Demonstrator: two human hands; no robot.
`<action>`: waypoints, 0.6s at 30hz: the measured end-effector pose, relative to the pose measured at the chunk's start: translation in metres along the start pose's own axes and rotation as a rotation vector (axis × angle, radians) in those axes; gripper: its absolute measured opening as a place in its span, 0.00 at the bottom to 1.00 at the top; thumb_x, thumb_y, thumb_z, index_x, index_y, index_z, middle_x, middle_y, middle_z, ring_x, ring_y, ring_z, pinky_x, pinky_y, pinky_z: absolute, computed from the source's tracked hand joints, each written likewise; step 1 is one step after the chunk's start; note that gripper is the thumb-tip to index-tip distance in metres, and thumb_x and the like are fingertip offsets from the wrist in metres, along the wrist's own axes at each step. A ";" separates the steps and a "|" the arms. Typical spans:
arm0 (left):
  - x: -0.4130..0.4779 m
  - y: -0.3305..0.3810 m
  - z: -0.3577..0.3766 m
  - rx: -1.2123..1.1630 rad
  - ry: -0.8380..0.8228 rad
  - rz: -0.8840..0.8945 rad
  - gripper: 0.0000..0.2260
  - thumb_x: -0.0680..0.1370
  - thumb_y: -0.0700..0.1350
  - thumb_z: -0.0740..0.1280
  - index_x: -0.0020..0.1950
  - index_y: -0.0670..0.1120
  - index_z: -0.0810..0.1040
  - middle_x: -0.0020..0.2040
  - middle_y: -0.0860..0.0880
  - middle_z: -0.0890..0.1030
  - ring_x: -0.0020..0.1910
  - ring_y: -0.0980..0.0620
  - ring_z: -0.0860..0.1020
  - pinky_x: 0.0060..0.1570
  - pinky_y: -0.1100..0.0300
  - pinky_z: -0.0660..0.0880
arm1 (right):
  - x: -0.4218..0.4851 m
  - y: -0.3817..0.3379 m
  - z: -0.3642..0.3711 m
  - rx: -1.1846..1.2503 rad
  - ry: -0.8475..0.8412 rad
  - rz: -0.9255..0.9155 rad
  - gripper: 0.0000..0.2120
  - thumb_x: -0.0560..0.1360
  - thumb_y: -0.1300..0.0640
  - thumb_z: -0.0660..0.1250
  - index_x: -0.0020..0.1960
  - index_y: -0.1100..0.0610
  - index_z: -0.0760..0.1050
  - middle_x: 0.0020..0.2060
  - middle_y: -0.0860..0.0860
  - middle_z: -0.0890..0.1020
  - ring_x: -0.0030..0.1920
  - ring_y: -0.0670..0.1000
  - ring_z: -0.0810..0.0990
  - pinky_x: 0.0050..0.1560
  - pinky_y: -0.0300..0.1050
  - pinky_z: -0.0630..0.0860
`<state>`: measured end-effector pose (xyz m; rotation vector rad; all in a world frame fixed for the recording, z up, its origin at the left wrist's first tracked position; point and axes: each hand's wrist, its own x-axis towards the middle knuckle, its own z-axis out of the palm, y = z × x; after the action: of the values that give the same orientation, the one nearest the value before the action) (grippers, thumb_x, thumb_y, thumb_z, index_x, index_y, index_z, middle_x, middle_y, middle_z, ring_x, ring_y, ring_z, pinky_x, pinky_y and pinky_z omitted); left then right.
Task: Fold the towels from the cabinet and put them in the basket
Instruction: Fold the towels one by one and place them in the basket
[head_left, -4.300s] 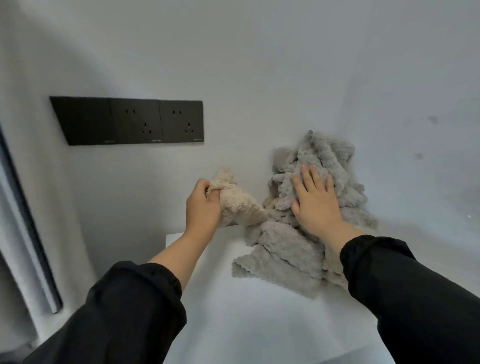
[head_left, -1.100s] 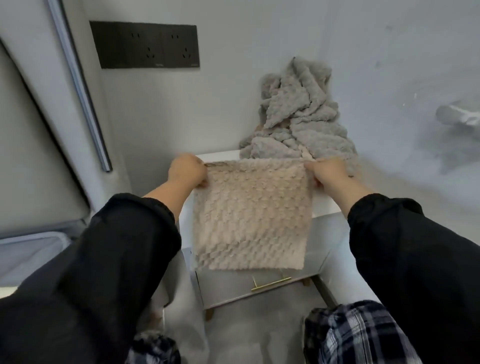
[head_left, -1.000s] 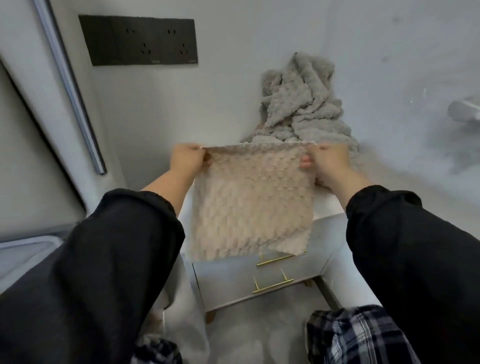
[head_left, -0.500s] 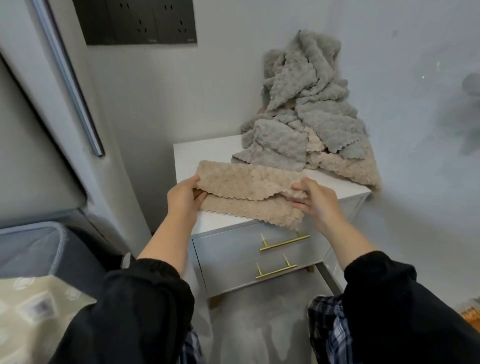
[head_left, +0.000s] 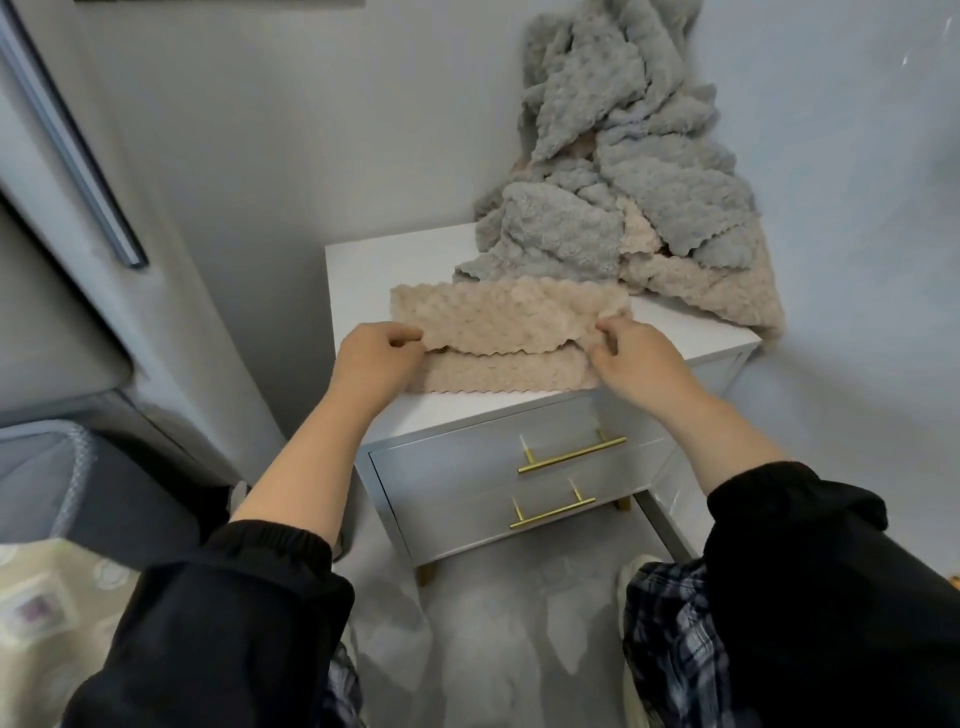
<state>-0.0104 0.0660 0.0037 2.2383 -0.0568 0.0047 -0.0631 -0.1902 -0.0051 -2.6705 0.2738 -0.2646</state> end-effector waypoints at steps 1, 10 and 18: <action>0.000 0.001 0.001 -0.090 -0.013 -0.010 0.12 0.77 0.41 0.64 0.59 0.47 0.81 0.60 0.52 0.80 0.56 0.56 0.75 0.57 0.63 0.70 | 0.002 0.002 0.000 0.016 -0.007 0.003 0.14 0.78 0.56 0.60 0.57 0.64 0.75 0.50 0.63 0.80 0.53 0.62 0.77 0.48 0.50 0.73; -0.001 0.005 -0.010 -0.461 0.100 -0.055 0.08 0.75 0.35 0.66 0.46 0.44 0.84 0.41 0.49 0.83 0.36 0.54 0.78 0.40 0.63 0.76 | 0.003 0.001 -0.028 0.712 0.211 0.231 0.10 0.75 0.65 0.65 0.43 0.53 0.82 0.44 0.48 0.82 0.46 0.49 0.79 0.48 0.44 0.77; -0.002 0.007 -0.019 -0.723 -0.018 -0.210 0.10 0.77 0.31 0.62 0.41 0.40 0.79 0.43 0.43 0.76 0.37 0.50 0.77 0.35 0.64 0.79 | -0.002 0.008 -0.050 1.044 0.085 0.467 0.12 0.74 0.73 0.61 0.37 0.61 0.74 0.39 0.54 0.75 0.36 0.50 0.74 0.27 0.40 0.78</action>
<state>-0.0122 0.0771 0.0209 1.5123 0.1466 -0.1300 -0.0773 -0.2169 0.0353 -1.5197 0.5799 -0.2681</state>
